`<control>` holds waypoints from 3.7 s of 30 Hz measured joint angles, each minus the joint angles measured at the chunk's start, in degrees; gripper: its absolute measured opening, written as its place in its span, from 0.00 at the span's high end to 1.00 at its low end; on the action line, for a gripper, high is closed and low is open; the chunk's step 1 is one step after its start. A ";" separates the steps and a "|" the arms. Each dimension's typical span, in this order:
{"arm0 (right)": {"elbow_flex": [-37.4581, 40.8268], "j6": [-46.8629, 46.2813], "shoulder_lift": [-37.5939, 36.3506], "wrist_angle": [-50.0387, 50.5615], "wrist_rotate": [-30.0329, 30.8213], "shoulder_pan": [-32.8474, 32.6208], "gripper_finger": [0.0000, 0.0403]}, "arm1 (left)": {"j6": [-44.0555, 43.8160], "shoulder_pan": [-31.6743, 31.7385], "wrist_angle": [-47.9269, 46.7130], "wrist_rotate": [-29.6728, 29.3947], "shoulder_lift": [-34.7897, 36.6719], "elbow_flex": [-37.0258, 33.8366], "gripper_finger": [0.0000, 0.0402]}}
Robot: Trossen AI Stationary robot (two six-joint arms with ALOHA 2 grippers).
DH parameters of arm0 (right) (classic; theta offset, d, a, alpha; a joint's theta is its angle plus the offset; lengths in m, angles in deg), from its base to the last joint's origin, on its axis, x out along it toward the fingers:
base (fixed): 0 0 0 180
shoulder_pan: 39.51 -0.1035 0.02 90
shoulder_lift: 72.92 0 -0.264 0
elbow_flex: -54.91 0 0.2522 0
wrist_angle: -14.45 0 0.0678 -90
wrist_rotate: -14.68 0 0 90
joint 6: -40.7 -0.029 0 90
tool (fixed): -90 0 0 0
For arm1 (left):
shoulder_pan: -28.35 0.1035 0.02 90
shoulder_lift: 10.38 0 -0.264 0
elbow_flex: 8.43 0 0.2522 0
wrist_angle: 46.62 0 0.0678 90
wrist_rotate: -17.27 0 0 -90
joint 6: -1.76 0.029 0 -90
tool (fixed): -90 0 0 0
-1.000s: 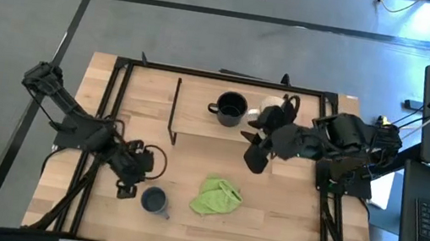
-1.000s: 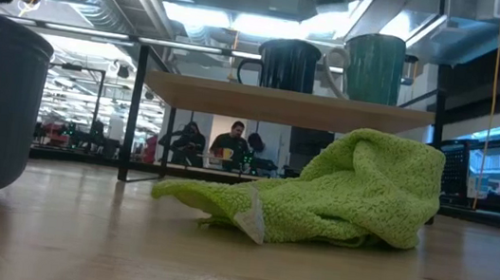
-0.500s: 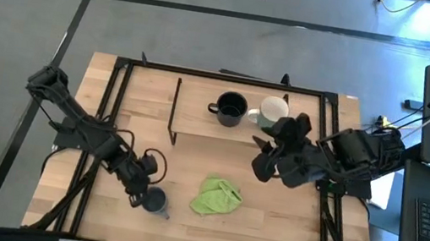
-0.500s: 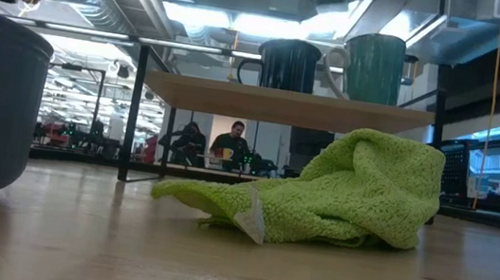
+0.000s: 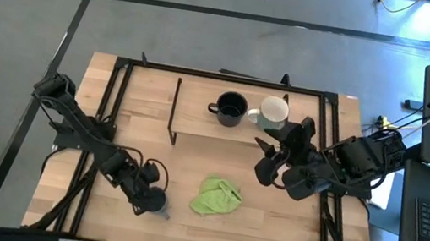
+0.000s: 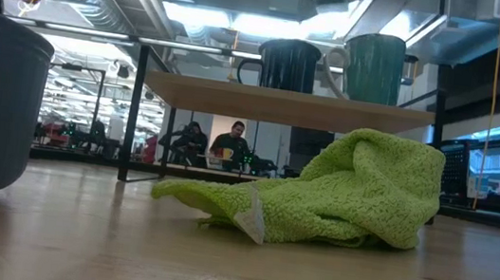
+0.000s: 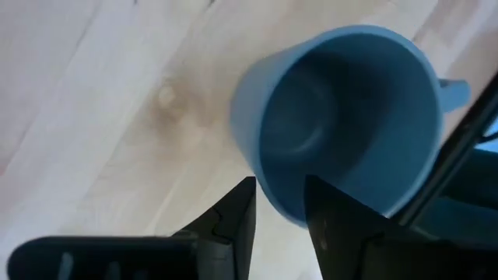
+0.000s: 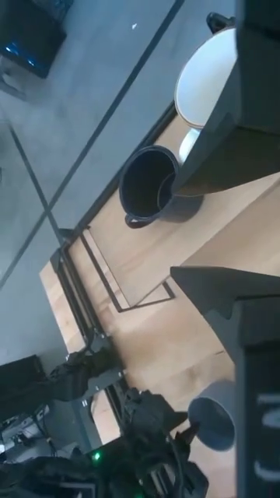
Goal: Stack small to large cups/mugs on shelf
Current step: Put the blue mug on the shelf
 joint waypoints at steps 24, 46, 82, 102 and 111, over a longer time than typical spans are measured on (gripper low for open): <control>0.00 -7.58 0.00 3.68 -0.60 -0.38 0.60 | 66.77 4.72 -6.43 -7.66 -2.61 5.26 0.99; 0.00 -7.46 0.00 3.54 -0.46 0.12 0.60 | 103.46 13.68 -24.02 -1.44 -2.58 20.82 1.00; -0.02 -4.81 -1.14 3.54 0.48 1.34 0.60 | 114.47 19.70 -28.10 5.05 -9.18 29.08 0.99; -0.02 -6.56 -1.12 3.57 -2.13 1.32 0.60 | 111.98 15.26 -9.10 6.14 -9.18 12.52 0.99; -0.02 -6.61 -1.11 3.56 -2.13 1.32 0.60 | 112.24 15.26 -8.35 6.39 -9.18 9.06 0.99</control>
